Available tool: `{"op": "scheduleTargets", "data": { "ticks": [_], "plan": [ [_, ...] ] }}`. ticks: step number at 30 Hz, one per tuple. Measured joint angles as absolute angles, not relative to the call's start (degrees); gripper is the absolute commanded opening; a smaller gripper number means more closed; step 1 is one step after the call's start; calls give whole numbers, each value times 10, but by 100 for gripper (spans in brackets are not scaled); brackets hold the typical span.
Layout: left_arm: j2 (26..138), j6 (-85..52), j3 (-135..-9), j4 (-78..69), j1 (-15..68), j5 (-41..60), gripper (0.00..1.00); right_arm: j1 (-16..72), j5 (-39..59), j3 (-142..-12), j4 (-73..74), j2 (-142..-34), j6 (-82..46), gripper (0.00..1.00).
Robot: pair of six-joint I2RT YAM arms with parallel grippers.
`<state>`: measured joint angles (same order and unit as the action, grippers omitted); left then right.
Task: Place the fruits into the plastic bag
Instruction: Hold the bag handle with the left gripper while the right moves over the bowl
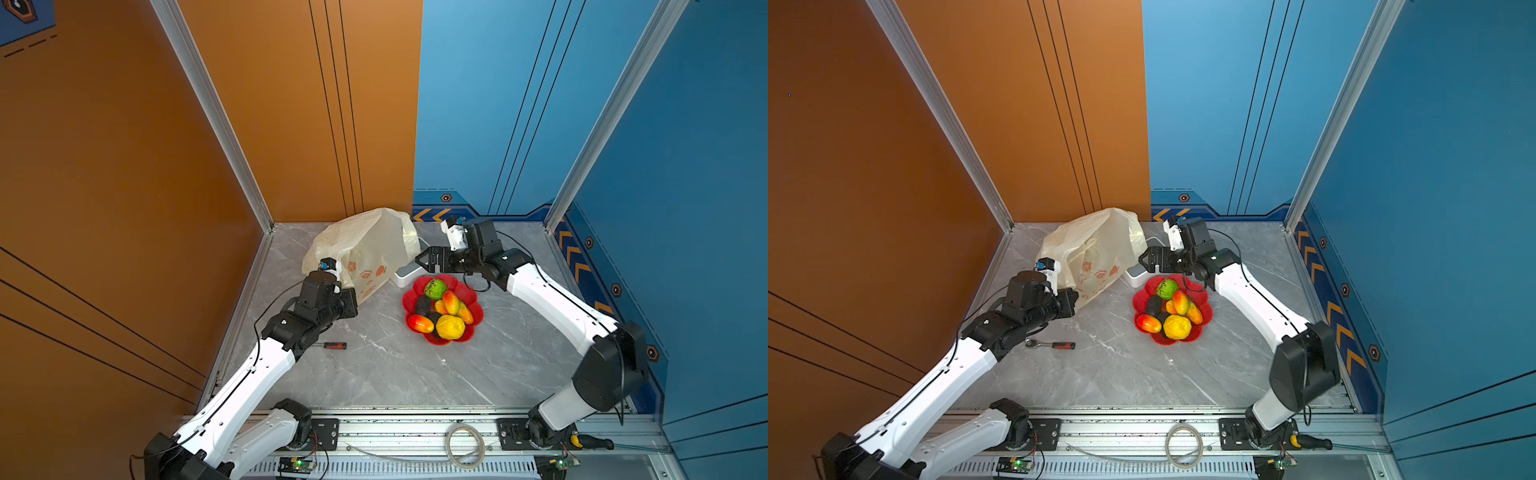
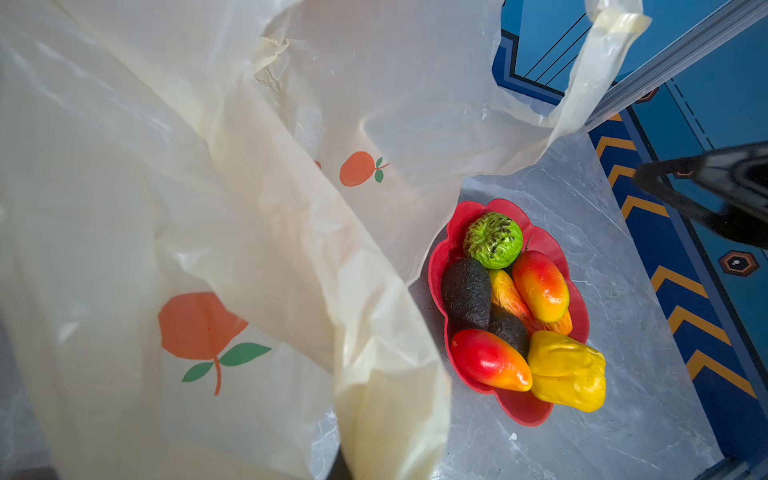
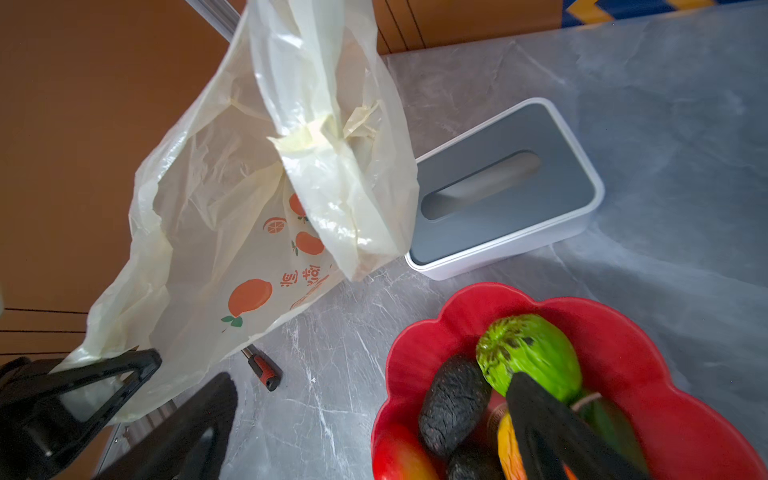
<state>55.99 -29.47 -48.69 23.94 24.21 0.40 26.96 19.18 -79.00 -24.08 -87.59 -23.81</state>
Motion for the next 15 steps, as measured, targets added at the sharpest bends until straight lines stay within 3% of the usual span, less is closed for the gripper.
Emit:
{"op": "scheduleTargets", "data": {
  "ticks": [7, 15],
  "plan": [
    [543, -295, -480, 235, 247, -10, 0, 255, 151, -712, -302, -737, -248, 100],
    [536, -295, -477, 228, 248, -14, 0, 258, 132, -640, -380, -689, -257, 100]
  ]
}}
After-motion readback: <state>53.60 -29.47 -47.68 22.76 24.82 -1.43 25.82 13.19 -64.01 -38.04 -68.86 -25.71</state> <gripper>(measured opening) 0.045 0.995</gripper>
